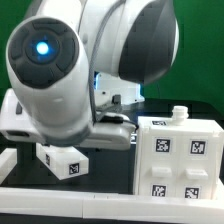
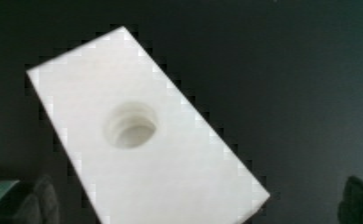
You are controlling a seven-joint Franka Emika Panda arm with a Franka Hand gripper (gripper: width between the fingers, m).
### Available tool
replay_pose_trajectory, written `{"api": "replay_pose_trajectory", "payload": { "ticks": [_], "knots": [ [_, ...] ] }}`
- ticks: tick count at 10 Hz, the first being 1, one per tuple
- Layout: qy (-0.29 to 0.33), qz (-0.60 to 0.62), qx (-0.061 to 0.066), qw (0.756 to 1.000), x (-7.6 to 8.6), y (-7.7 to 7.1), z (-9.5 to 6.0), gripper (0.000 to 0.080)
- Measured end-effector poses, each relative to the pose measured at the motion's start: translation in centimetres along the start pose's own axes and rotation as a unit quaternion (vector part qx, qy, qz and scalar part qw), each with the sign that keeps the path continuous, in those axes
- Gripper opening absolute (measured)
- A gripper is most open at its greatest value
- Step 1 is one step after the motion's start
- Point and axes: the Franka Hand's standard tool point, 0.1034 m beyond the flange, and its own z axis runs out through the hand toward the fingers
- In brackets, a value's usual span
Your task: Assemble cabinet
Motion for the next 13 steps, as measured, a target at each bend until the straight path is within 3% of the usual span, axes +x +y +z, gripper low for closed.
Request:
{"api": "replay_pose_trajectory", "payload": {
  "ticks": [5, 10, 13],
  "knots": [
    [-0.004, 0.009, 0.008, 1.000, 0.4, 1.3, 1.0, 0.0797],
    [-0.043, 0.049, 0.012, 0.998, 0.3, 0.9, 3.9, 0.0797],
    [-0.052, 0.049, 0.012, 0.997, 0.1, 0.9, 3.9, 0.0797]
  ]
}}
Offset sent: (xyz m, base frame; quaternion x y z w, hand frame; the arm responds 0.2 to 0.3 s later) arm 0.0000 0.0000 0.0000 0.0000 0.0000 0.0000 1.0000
